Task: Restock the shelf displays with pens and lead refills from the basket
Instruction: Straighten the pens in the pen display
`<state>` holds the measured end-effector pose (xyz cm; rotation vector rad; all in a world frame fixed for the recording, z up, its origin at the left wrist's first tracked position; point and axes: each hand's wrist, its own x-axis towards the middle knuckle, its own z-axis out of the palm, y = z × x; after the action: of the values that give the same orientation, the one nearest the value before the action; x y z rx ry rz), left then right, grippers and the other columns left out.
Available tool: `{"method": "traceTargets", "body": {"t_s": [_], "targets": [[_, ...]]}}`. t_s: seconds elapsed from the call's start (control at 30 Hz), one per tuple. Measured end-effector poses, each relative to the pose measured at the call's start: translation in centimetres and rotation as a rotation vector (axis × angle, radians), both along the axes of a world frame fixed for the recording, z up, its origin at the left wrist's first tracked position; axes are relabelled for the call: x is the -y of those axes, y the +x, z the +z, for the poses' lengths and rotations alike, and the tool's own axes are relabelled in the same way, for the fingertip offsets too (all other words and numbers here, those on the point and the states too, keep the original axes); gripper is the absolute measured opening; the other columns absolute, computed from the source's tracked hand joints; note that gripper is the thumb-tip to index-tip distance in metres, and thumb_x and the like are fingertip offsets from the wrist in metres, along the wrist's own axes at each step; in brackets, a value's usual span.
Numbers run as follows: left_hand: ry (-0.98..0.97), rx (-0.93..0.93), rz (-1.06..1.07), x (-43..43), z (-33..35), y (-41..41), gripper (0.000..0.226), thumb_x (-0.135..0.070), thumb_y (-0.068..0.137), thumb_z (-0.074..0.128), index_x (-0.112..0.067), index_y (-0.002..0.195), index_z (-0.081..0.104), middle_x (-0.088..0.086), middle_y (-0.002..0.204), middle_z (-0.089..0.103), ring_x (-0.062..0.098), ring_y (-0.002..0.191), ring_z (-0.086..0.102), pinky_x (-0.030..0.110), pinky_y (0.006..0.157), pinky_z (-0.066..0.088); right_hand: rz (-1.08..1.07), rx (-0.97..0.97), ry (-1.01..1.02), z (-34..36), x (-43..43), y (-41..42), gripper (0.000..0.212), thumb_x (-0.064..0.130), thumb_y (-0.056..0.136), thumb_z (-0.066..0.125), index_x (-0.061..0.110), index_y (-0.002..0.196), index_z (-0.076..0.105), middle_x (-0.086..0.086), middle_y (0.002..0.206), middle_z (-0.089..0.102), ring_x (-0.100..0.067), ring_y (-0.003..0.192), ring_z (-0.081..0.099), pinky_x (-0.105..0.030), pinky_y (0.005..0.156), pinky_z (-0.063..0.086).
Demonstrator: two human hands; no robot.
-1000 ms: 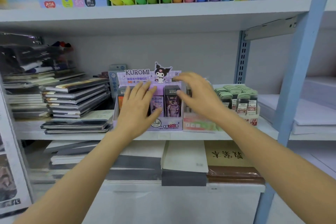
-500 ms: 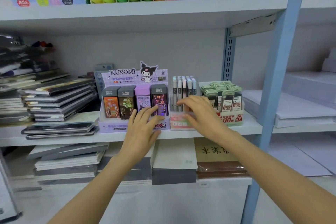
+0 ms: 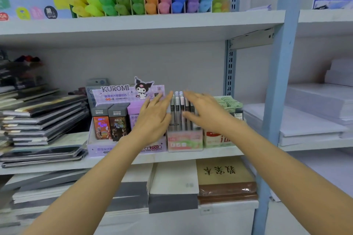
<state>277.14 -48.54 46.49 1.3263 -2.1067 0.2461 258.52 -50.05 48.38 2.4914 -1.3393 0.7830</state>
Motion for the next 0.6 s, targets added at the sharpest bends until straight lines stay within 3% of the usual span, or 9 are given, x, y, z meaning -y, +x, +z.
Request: {"method": "traceTargets", "body": {"t_s": [0.07, 0.13, 0.27, 0.37, 0.5, 0.57, 0.6], "targets": [[-0.017, -0.066, -0.001, 0.3, 0.2, 0.4, 0.059, -0.01, 0.095, 0.038, -0.018, 0.152, 0.025, 0.007, 0.155, 0.031, 0.019, 0.146, 0.016, 0.037, 0.12, 0.006, 0.041, 0.016, 0.007, 1.1, 0.2, -0.1, 0.05, 0.034, 0.095, 0.056, 0.014, 0.14, 0.045, -0.007, 0.139, 0.052, -0.027, 0.125, 0.05, -0.042, 0.106, 0.038], [-0.085, -0.076, -0.014, 0.8, 0.6, 0.7, 0.056, -0.008, 0.093, 0.041, -0.016, 0.147, 0.034, 0.006, 0.154, 0.033, 0.019, 0.146, 0.017, 0.037, 0.119, 0.009, 0.045, -0.014, -0.026, 2.4, 0.8, -0.4, 0.053, 0.042, 0.09, 0.06, 0.016, 0.135, 0.05, -0.006, 0.133, 0.054, -0.026, 0.122, 0.051, -0.042, 0.103, 0.039], [-0.04, -0.006, 0.015, 2.1, 2.1, 0.6, 0.057, -0.017, 0.097, 0.034, -0.018, 0.153, 0.021, 0.004, 0.16, 0.019, 0.013, 0.148, 0.007, 0.031, 0.118, 0.0, 0.012, -0.193, 0.221, 4.2, 2.5, -0.2, 0.096, 0.056, 0.081, 0.065, 0.019, 0.153, 0.015, -0.005, 0.161, 0.016, -0.024, 0.146, 0.02, -0.041, 0.118, 0.021], [0.008, 0.03, 0.017, 2.6, 2.1, 0.8, 0.06, -0.032, 0.092, 0.024, -0.021, 0.151, 0.029, 0.005, 0.16, 0.02, 0.008, 0.148, 0.001, 0.028, 0.117, -0.005, 0.043, -0.148, 0.345, 4.1, 3.8, 0.1, 0.087, 0.052, 0.079, 0.071, 0.015, 0.147, 0.031, -0.007, 0.151, 0.039, -0.026, 0.135, 0.04, -0.039, 0.112, 0.034], [-0.057, 0.051, 0.013, 2.6, 1.4, 0.8, 0.059, -0.03, 0.091, 0.027, -0.02, 0.149, 0.033, 0.006, 0.157, 0.028, 0.008, 0.147, 0.0, 0.025, 0.115, -0.008, 0.09, -0.095, 0.258, 3.5, 4.2, 0.1, 0.069, 0.052, 0.079, 0.071, 0.018, 0.134, 0.047, -0.003, 0.129, 0.059, -0.023, 0.112, 0.057, -0.044, 0.098, 0.047], [-0.05, 0.083, 0.016, 2.5, 1.4, 0.8, 0.054, -0.024, 0.097, 0.032, -0.019, 0.151, 0.028, 0.006, 0.159, 0.023, 0.009, 0.148, -0.003, 0.026, 0.116, -0.01, 0.123, -0.083, 0.3, 3.6, 4.2, -0.6, 0.076, 0.056, 0.079, 0.069, 0.021, 0.141, 0.041, -0.003, 0.14, 0.051, -0.022, 0.123, 0.051, -0.04, 0.107, 0.04], [-0.049, 0.095, 0.014, 2.5, 1.4, 0.9, 0.056, -0.024, 0.098, 0.031, -0.018, 0.152, 0.024, 0.006, 0.16, 0.019, 0.009, 0.148, -0.004, 0.026, 0.116, -0.01, 0.132, -0.095, 0.324, 3.7, 4.1, -1.2, 0.084, 0.06, 0.079, 0.066, 0.023, 0.147, 0.033, -0.002, 0.152, 0.038, -0.021, 0.135, 0.04, -0.036, 0.113, 0.031]]}}
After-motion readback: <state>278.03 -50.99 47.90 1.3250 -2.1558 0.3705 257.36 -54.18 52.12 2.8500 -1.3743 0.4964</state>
